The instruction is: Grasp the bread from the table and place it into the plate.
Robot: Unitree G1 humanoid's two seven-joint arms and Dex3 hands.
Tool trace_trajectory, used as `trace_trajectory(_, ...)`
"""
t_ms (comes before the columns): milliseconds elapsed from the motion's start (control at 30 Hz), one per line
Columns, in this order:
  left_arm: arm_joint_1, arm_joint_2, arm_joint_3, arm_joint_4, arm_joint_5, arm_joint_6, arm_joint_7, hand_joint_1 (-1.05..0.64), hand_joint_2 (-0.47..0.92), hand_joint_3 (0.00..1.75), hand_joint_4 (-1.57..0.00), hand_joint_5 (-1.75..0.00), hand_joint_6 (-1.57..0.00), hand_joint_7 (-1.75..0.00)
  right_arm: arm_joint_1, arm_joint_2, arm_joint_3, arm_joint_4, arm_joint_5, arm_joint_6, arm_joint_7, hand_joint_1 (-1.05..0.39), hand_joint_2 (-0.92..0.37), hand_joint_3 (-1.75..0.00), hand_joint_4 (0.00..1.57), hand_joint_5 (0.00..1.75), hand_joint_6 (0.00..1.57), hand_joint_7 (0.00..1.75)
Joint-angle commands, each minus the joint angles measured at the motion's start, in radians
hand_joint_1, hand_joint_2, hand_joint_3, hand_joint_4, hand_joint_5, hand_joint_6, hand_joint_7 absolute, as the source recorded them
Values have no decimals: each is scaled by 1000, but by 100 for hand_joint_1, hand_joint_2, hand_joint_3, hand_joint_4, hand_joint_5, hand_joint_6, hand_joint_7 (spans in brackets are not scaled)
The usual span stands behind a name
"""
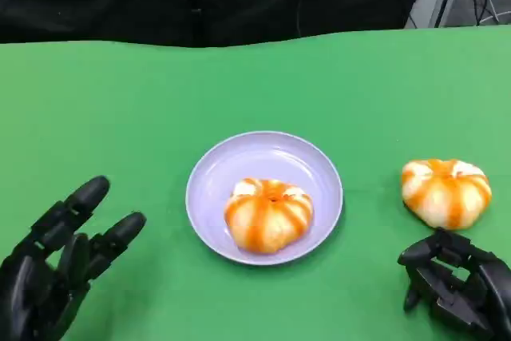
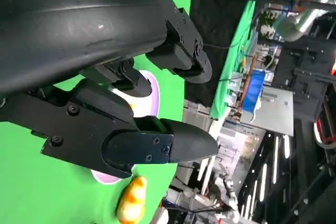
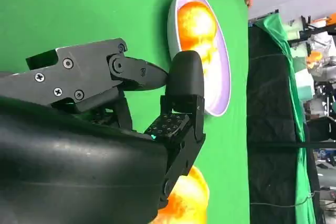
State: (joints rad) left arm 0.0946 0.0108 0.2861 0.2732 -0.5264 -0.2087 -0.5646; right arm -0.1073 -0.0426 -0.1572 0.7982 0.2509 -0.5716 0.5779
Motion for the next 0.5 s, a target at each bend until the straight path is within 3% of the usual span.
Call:
trace_trajectory(33,9,15,31,26,-14,-26,-14,-65,92,35,-78,-3,-64,-2,0,-17,-11,3,8,1,3,-24,-92,-49,61,174,72,111)
trace_trajectory(167,25,15,55,26,-1,-54,11,-54,92,33,-79,-3,-65,-1,-2,-19,-12,6,7,-2,3,-23,-92,-49,60,174,72,111)
trace_trajectory(333,0,6,67,71,16,-92,29,-7,92,40,-81,-2,-73,-3,-2,-21,-12,6,3,-1,1,-24,-92,-49,61,174,72,112)
trace_trajectory(433,-11,1,63,104,55,-136,55,-2,92,43,-82,-2,-75,-3,-3,-22,-14,6,8,2,5,-24,-92,-49,61,174,72,112)
trace_trajectory(500,-22,-2,56,148,114,-202,90,4,92,46,-97,-7,-89,-7,-5,-24,-17,8,13,3,12,-23,-92,-49,60,174,72,112)
